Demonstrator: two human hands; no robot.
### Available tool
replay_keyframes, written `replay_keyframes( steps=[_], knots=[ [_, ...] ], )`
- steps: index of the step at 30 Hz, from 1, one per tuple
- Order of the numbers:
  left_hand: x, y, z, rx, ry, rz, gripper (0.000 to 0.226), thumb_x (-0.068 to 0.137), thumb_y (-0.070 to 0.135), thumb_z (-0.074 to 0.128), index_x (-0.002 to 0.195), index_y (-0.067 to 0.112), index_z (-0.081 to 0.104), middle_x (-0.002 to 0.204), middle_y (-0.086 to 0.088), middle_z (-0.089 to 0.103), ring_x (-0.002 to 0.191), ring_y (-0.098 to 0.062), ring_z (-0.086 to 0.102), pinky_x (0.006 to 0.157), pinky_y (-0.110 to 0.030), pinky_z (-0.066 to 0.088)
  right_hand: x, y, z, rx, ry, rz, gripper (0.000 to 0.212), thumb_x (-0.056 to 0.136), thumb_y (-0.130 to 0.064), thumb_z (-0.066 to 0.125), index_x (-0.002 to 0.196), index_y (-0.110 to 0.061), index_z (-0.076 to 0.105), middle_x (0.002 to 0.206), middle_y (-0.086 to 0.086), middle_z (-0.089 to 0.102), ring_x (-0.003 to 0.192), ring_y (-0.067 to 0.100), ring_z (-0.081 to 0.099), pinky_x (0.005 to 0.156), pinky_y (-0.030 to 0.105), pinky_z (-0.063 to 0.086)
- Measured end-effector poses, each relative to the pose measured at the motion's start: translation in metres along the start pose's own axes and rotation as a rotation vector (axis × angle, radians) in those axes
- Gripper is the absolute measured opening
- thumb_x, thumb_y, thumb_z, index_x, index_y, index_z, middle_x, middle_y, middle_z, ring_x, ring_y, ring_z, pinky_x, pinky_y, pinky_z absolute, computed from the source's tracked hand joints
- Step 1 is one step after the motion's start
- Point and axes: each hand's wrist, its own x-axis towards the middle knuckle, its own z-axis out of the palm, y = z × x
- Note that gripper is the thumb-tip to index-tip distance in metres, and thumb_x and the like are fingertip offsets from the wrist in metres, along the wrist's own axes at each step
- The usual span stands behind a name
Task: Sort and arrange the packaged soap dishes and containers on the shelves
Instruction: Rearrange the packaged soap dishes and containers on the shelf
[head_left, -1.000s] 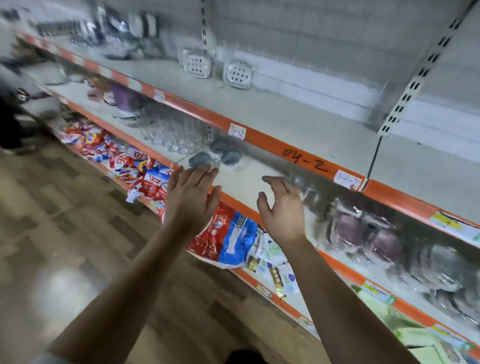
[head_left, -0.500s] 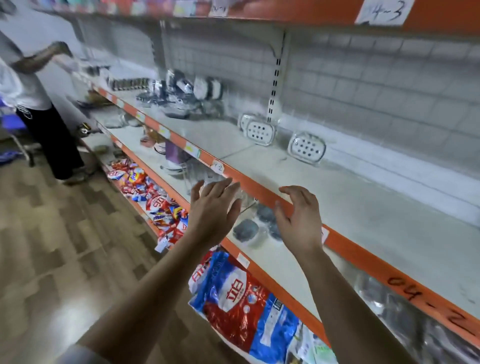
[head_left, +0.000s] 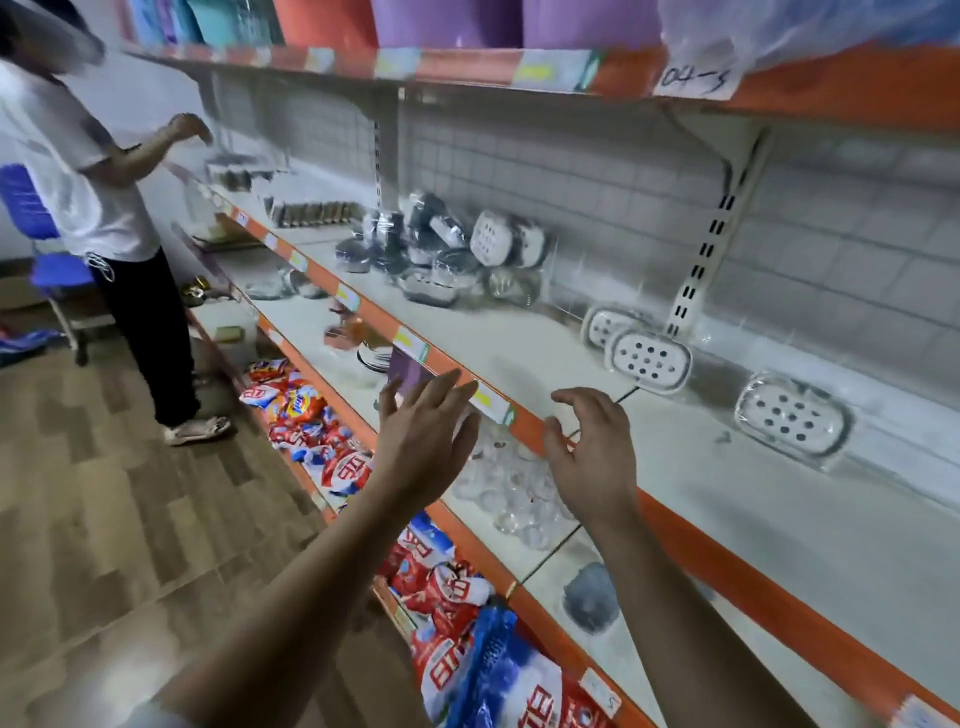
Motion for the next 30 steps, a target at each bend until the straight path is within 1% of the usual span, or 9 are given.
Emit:
replay_keyframes(
  steps=[3,7,9,12,15,22,25,27,30],
  knots=[
    [0.033,-0.052,-0.001,-0.017,-0.025,0.034,0.036,0.096,0.03,0.054,0.13,0.021,0.061,0.141,-0.003,0.054,0.126,-0.025,0.051,0.113,-0.05,0.02,0.03,-0.02,0.047,-0.03,0.029,0.035,0.024,0.09,-0.015,0.062,0.114,-0.012,0.065,0.117,0.003,0.061,0.11,0.022,0.05,0.084,0.013,0.028],
    [0.078,-0.121,0.002,-0.002,-0.074,0.104,0.037,0.098,0.031,0.05,0.132,0.021,0.059,0.143,-0.003,0.052,0.128,-0.025,0.049,0.112,-0.047,0.017,0.069,-0.042,0.102,-0.062,0.068,0.088,0.024,0.091,-0.016,0.06,0.115,-0.013,0.064,0.118,0.002,0.061,0.111,0.02,0.049,0.083,0.011,0.027],
    [0.099,-0.147,0.009,-0.01,-0.102,0.098,0.038,0.099,0.034,0.046,0.134,0.023,0.056,0.146,-0.001,0.048,0.132,-0.023,0.045,0.114,-0.046,0.015,0.085,-0.046,0.124,-0.077,0.065,0.102,0.024,0.09,-0.016,0.061,0.114,-0.013,0.064,0.118,0.002,0.061,0.112,0.021,0.051,0.084,0.012,0.029],
    [0.129,-0.18,0.027,-0.032,-0.134,0.119,0.042,0.099,0.037,0.043,0.139,0.025,0.05,0.147,0.0,0.046,0.135,-0.02,0.04,0.114,-0.047,0.015,0.111,-0.047,0.159,-0.096,0.085,0.143,0.025,0.09,-0.015,0.061,0.115,-0.012,0.065,0.118,0.003,0.062,0.112,0.022,0.052,0.087,0.019,0.035],
    [0.162,-0.209,0.051,-0.023,-0.156,0.145,0.046,0.099,0.04,0.041,0.143,0.026,0.044,0.147,0.002,0.046,0.135,-0.019,0.04,0.114,-0.045,0.012,0.14,-0.042,0.195,-0.104,0.092,0.165,0.026,0.089,-0.015,0.062,0.115,-0.012,0.065,0.119,0.003,0.062,0.113,0.023,0.052,0.089,0.016,0.033],
    [0.253,-0.276,0.104,-0.039,-0.197,0.181,0.043,0.097,0.035,0.051,0.138,0.02,0.053,0.138,-0.002,0.055,0.129,-0.023,0.047,0.114,-0.049,0.016,0.229,-0.019,0.279,-0.081,0.107,0.198,0.026,0.087,-0.009,0.064,0.112,-0.007,0.066,0.114,0.007,0.063,0.11,0.028,0.054,0.094,0.023,0.036],
    [0.291,-0.306,0.123,-0.054,-0.184,0.148,0.043,0.096,0.035,0.053,0.136,0.021,0.054,0.138,-0.002,0.055,0.13,-0.023,0.046,0.114,-0.049,0.016,0.274,-0.015,0.309,-0.092,0.143,0.134,0.026,0.084,-0.006,0.067,0.111,-0.005,0.066,0.114,0.01,0.063,0.111,0.03,0.054,0.097,0.024,0.037],
    [0.311,-0.326,0.131,-0.063,-0.19,0.125,0.043,0.097,0.036,0.052,0.137,0.022,0.053,0.141,-0.001,0.053,0.133,-0.023,0.043,0.115,-0.049,0.017,0.3,-0.014,0.326,-0.111,0.176,0.098,0.027,0.083,-0.005,0.068,0.11,-0.003,0.066,0.114,0.012,0.062,0.111,0.032,0.055,0.098,0.029,0.039],
    [0.34,-0.359,0.144,-0.065,-0.17,0.141,0.043,0.096,0.035,0.053,0.137,0.021,0.054,0.141,-0.002,0.053,0.136,-0.023,0.04,0.115,-0.049,0.019,0.334,-0.019,0.356,-0.103,0.191,0.065,0.028,0.084,-0.005,0.067,0.112,-0.002,0.066,0.116,0.014,0.061,0.112,0.031,0.055,0.099,0.032,0.041]
  ],
)
